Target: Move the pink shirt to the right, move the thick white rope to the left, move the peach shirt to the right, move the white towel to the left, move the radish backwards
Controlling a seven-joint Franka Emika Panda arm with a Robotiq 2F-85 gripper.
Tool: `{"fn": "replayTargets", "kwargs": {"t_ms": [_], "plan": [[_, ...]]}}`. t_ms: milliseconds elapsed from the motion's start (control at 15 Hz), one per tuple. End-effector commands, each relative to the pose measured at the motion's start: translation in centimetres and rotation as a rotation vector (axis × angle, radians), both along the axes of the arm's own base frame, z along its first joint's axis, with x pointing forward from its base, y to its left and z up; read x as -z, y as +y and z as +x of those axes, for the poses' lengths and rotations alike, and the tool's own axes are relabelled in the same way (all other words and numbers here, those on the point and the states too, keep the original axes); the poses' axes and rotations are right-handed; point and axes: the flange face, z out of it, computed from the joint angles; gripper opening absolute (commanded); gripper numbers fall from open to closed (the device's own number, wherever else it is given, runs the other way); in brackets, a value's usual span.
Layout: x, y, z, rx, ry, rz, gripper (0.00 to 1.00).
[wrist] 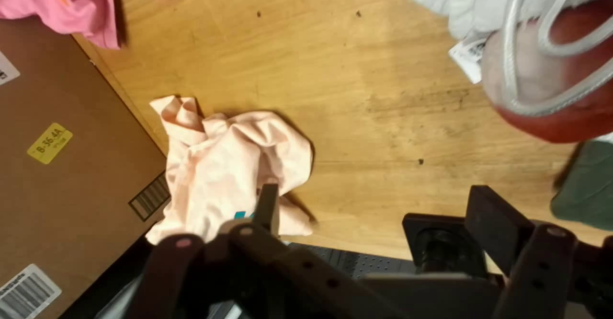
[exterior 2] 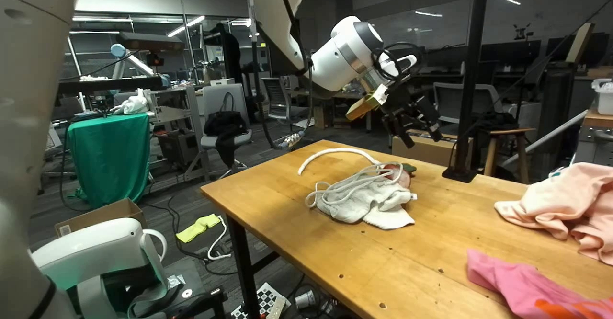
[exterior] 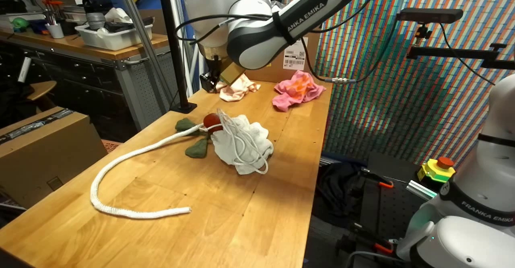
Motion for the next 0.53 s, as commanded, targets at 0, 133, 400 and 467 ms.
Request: {"fn": "replayTargets", "kwargs": {"t_ms": [0, 133, 400, 467], "plan": [[-0.4, 0.9, -3.6, -0.054, 0.094, 0.054, 1.00], [0.1, 1.5, -4.9, -0.069, 0.140, 0.091, 1.00], [1.3, 2.3, -7.4, -0.094, 0.242, 0.189, 1.00], [1.7, 2.3, -7.9, -0.100, 0.268, 0.207, 1.00]]}}
